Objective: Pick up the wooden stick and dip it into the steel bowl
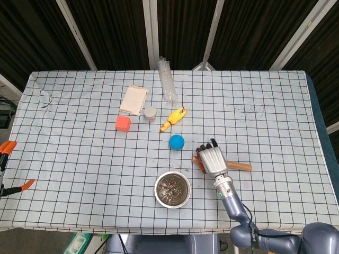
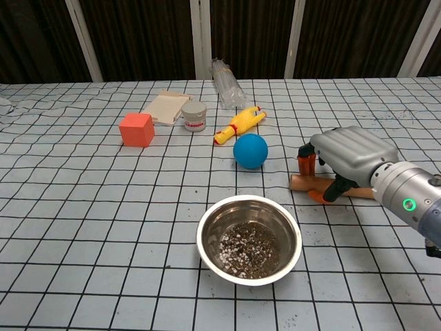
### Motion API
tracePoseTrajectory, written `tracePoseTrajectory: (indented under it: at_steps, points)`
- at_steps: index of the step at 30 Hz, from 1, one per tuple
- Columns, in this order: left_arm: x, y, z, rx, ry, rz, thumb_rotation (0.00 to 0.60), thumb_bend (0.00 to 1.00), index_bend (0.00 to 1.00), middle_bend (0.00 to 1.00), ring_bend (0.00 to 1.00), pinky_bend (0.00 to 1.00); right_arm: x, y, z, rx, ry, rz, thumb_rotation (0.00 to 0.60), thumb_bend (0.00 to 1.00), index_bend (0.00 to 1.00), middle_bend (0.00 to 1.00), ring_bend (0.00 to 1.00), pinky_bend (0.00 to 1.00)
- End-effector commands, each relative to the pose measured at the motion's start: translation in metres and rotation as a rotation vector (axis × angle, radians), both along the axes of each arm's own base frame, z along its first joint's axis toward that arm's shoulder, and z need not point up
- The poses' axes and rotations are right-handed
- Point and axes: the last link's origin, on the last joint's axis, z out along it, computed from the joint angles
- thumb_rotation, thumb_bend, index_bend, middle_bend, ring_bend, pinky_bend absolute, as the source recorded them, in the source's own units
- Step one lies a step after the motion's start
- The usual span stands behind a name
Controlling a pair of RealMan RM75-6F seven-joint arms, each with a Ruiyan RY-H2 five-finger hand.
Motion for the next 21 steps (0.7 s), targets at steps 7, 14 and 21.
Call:
tracePoseTrajectory:
  at_steps: [7, 14, 21]
  points:
    - [0.0, 0.0, 0.0, 0.0, 0.0, 0.0, 0.6, 0.06, 0.0, 0.0, 0.0, 0.0, 0.003, 0.002, 0.004, 0.0, -0.016, 0.019, 0.6, 0.41, 0.64, 0.45, 0.41, 0.18]
    - [0.0, 0.0, 0.0, -0.002, -0.002, 0.0, 0.6, 0.06, 0.0, 0.0, 0.0, 0.0, 0.003, 0.002, 0.008, -0.01, -0.033, 0.037, 0.6, 0.42, 0.71, 0.5, 0.49, 0.33]
    - [0.001, 0.0, -0.001, -0.004, 0.0, 0.0, 0.6, 0.06, 0.0, 0.0, 0.0, 0.0, 0.003, 0.002, 0.011, -0.02, -0.052, 0.052, 0.6, 0.42, 0.75, 0.53, 0.56, 0.4]
